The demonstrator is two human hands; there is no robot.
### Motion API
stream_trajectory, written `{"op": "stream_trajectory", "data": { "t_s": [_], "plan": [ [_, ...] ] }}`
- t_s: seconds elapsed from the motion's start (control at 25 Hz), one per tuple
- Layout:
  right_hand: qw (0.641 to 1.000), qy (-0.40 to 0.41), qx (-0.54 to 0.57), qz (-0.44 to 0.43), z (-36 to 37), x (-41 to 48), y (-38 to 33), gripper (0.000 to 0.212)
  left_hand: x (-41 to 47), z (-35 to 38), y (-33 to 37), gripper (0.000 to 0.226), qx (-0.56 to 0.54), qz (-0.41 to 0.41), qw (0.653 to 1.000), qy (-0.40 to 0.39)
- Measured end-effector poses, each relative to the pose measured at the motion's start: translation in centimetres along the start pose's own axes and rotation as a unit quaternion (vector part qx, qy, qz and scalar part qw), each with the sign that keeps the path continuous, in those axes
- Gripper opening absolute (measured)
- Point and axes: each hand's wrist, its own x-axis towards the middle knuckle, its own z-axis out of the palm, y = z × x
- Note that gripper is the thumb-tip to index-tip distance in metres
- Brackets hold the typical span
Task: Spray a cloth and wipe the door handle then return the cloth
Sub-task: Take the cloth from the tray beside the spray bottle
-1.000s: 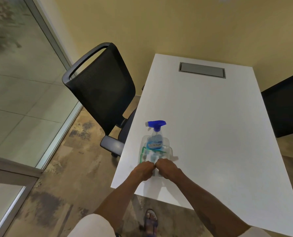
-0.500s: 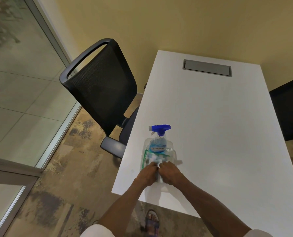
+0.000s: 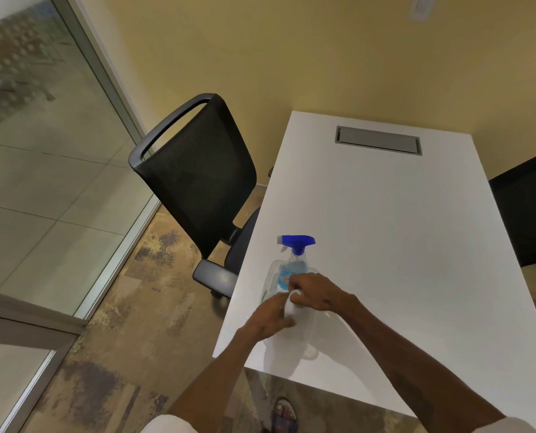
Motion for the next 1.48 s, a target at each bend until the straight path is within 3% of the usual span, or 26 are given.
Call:
{"op": "stream_trajectory", "data": {
  "t_s": [0.12, 0.24, 0.32, 0.4, 0.6, 0.8, 0.88, 1.0, 1.24, 1.4, 1.48],
  "plan": [
    [0.993, 0.052, 0.110, 0.012, -1.7, -0.4, -0.8, 0.024, -1.3, -1.7, 0.4, 0.044, -0.085, 0.018, 0.996, 0.020],
    [0.974, 0.063, 0.218, 0.013, -2.9, -0.9, -1.3, 0.027, -2.2, -3.5, 0.5, 0.054, -0.176, 0.020, 0.984, 0.028],
    [0.962, 0.043, 0.271, 0.011, -3.3, -1.5, -1.4, 0.030, -2.6, -4.5, 0.4, 0.035, -0.242, 0.000, 0.969, 0.044],
    [0.954, 0.019, 0.298, 0.018, -3.6, -2.0, -1.5, 0.035, -3.3, -5.3, 0.3, 0.014, -0.312, -0.031, 0.949, 0.042],
    [0.949, 0.054, 0.310, -0.003, -3.0, -2.9, -3.1, 0.028, -4.8, -5.6, -0.3, 0.019, -0.448, -0.096, 0.889, 0.015],
    [0.921, 0.082, 0.381, 0.028, -2.0, -3.7, -6.5, 0.033, -6.3, -5.0, -2.2, 0.065, -0.448, -0.114, 0.885, -0.049],
    [0.914, 0.085, 0.394, 0.054, -1.5, -3.9, -7.3, 0.030, -6.9, -4.7, -2.9, 0.073, -0.447, -0.089, 0.889, -0.049],
    [0.883, 0.106, 0.450, 0.075, -0.5, -4.3, -7.1, 0.023, -7.6, -4.6, -3.5, 0.065, -0.430, -0.060, 0.900, -0.031],
    [0.838, 0.263, 0.392, 0.272, -0.1, -2.3, -4.1, 0.025, -9.0, -5.3, -5.1, 0.046, -0.426, -0.059, 0.902, 0.029],
    [0.849, 0.242, 0.435, 0.175, -2.1, -0.8, -4.2, 0.060, -9.5, -5.8, -5.9, 0.036, -0.432, -0.069, 0.896, 0.071],
    [0.852, 0.224, 0.445, 0.160, -2.8, 0.2, -4.2, 0.059, -9.5, -5.9, -6.0, 0.030, -0.431, -0.071, 0.896, 0.083]
  ]
}}
